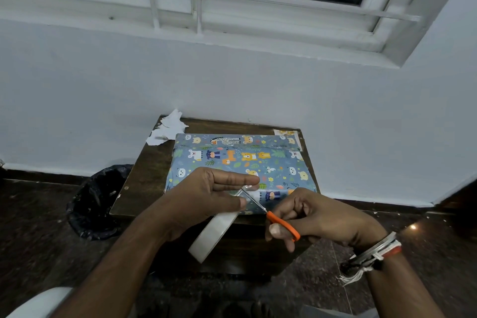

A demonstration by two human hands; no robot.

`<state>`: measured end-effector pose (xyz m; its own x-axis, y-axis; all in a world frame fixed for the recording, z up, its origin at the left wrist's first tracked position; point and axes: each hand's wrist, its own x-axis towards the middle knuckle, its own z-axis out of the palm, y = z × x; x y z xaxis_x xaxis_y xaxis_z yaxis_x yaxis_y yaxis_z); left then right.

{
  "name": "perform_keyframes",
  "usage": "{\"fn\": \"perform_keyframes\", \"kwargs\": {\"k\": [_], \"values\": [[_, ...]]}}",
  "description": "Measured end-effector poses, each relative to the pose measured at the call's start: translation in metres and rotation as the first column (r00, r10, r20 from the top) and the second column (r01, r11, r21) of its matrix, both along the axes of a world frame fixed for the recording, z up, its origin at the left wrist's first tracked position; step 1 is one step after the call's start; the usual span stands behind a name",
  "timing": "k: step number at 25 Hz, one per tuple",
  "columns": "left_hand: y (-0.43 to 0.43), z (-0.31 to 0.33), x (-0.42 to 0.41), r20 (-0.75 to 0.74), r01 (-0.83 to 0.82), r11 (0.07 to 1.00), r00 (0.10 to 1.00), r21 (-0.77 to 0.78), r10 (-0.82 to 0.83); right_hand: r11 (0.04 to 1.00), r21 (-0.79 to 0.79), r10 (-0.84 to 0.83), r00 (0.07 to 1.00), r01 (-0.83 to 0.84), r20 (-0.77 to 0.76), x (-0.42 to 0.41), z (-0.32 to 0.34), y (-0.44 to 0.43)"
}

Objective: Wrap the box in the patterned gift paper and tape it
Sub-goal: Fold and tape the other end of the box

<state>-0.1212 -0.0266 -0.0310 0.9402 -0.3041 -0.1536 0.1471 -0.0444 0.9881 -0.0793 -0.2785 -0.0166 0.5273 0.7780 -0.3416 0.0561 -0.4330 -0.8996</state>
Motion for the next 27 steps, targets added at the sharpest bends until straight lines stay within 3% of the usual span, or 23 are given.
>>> {"fn": "perform_keyframes", "kwargs": {"k": [27], "values": [[0.0026,0.0017,-0.0009,-0.052,0.000,0.998,0.999,-0.056,-0.003,0.999,0.011,0.035,0.999,-0.035,0.027,0.0000,0.0025,0.0038]]}}
